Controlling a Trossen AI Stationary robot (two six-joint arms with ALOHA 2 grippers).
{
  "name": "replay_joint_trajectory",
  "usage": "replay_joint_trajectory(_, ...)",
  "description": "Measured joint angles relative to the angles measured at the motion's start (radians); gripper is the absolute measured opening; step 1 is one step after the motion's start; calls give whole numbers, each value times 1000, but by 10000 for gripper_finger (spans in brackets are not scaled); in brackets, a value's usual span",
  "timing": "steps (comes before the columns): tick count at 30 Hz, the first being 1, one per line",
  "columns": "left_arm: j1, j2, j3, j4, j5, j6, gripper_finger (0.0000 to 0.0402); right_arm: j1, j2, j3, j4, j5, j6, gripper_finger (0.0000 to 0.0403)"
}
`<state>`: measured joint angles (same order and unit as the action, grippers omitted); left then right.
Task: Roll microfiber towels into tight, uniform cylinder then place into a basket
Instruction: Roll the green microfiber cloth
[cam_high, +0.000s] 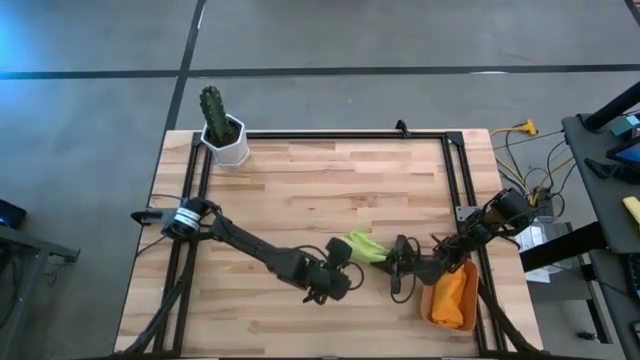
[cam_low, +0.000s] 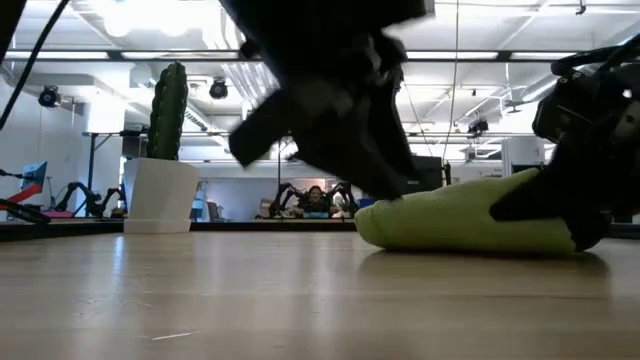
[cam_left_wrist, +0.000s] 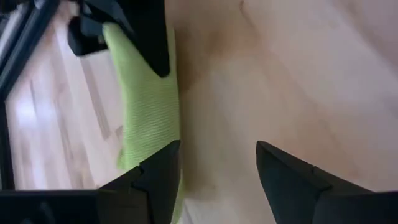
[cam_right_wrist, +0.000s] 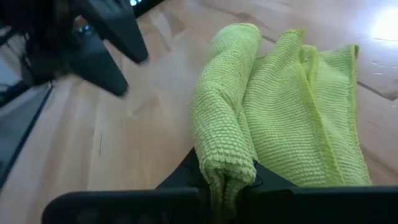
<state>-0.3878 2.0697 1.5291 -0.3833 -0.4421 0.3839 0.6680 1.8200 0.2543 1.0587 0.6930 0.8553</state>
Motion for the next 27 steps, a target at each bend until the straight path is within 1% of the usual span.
replay_joint_trajectory(3,2,37,0,19,-34,-3,191,-11,-3,-4,4,1,47,10)
replay_joint_trajectory(5,2,62,-2,15,-111,-4,191,-12,-4,-6,4,1,56,10)
replay_joint_trajectory(9,4,103,-2,76,-276,7,191,-11,-2,1,-3,-1,58,10)
replay_joint_trajectory(12,6,123,-2,136,-339,26,191,-10,-2,9,-12,-4,57,10)
replay_joint_trajectory(19,17,145,-3,262,-353,48,191,-10,-1,9,-1,-6,64,11)
replay_joint_trajectory(23,40,152,-5,291,-341,62,191,-10,1,11,15,-10,64,11)
replay_joint_trajectory(27,58,167,-7,345,-272,69,191,-11,1,9,25,-19,77,11)
